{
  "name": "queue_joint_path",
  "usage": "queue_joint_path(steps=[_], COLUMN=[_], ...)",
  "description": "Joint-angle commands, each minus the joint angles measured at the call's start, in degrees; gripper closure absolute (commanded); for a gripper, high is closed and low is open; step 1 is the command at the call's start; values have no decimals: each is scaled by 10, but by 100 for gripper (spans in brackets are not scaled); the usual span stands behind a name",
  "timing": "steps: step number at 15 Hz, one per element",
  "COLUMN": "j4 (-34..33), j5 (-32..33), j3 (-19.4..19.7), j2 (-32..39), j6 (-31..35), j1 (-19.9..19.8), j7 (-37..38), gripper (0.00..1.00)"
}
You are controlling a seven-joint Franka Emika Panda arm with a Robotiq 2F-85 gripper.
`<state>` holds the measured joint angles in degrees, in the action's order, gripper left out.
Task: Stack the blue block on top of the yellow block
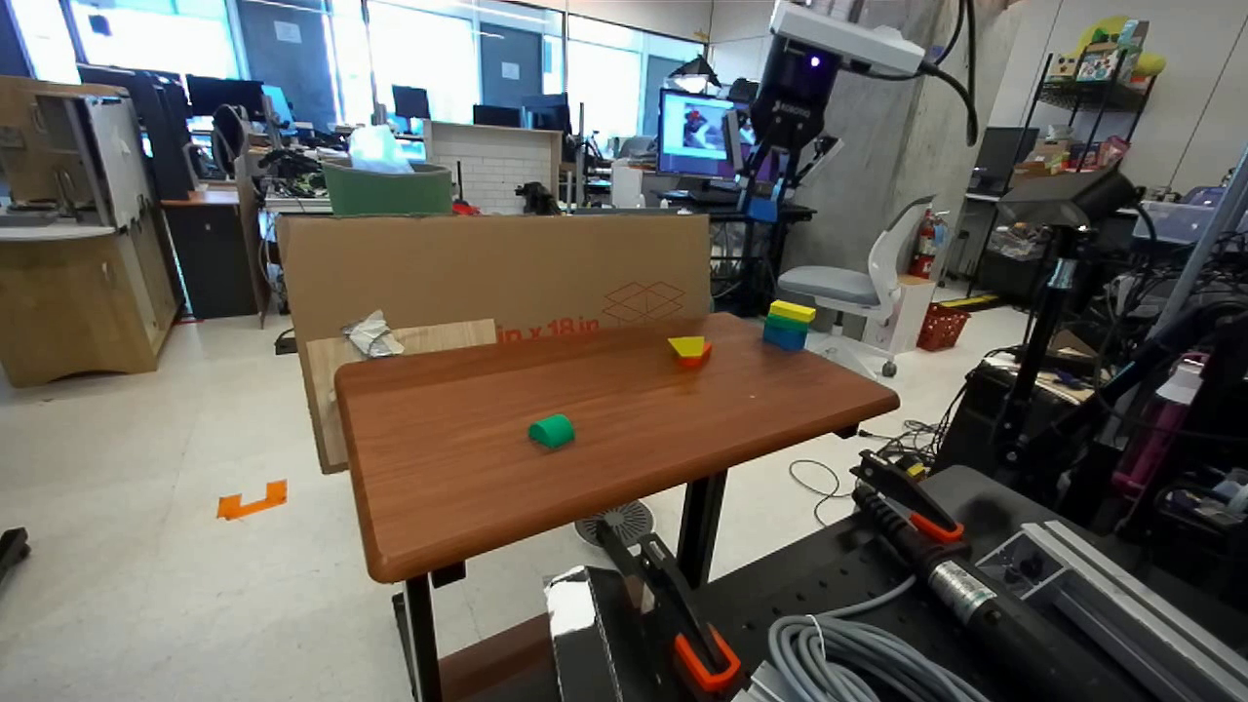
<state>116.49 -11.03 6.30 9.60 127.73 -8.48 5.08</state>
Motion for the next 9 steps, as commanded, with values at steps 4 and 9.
queue_joint_path(steps=[4,9], j4=[-135,-222], j5=[-48,-69], j3=[28,31], j2=[92,168], j6=[-35,-55], j1=[-37,-65], j7=[34,58], gripper=[91,91])
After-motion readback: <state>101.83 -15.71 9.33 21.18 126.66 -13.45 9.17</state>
